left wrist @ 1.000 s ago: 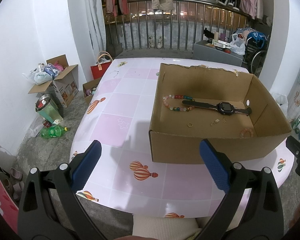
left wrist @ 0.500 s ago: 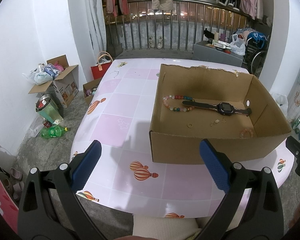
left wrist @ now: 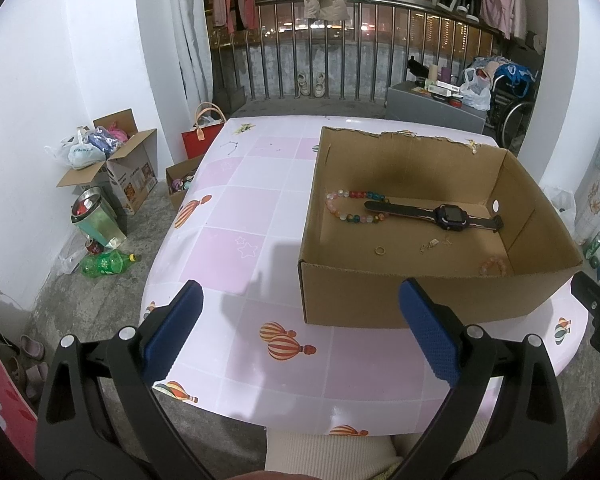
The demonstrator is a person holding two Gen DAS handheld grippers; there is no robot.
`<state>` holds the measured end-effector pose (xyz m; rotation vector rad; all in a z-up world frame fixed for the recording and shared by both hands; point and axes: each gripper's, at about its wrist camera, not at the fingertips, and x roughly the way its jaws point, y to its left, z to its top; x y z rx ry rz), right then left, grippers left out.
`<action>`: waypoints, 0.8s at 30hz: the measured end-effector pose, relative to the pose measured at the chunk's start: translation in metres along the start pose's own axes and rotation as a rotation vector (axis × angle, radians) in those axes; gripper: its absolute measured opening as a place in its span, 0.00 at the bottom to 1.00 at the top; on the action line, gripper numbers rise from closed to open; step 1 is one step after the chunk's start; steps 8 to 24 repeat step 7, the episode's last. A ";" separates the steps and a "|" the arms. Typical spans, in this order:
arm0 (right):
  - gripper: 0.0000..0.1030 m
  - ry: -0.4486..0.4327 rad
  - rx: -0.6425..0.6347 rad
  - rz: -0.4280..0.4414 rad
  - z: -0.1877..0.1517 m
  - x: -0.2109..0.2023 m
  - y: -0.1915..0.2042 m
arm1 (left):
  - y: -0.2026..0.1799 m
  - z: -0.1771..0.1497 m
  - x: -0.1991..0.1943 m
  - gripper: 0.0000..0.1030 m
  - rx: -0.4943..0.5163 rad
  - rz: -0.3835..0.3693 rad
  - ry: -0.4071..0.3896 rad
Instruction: Organize jewelry
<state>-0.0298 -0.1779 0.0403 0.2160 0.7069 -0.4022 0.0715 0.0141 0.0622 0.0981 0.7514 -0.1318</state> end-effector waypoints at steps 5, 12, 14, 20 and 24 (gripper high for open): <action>0.94 0.001 0.000 0.000 0.000 0.000 0.000 | 0.000 0.000 0.000 0.92 -0.001 0.000 0.000; 0.94 0.001 0.001 0.000 0.000 0.000 0.000 | 0.000 0.000 0.000 0.92 -0.001 -0.001 0.001; 0.94 0.001 0.001 0.000 0.000 0.000 0.000 | 0.000 0.000 0.000 0.92 -0.001 -0.001 0.001; 0.94 0.001 0.001 0.000 0.000 0.000 0.000 | 0.000 0.000 0.000 0.92 -0.001 -0.001 0.001; 0.94 0.001 0.001 0.000 0.000 0.000 0.000 | 0.000 0.000 0.000 0.92 -0.001 -0.001 0.001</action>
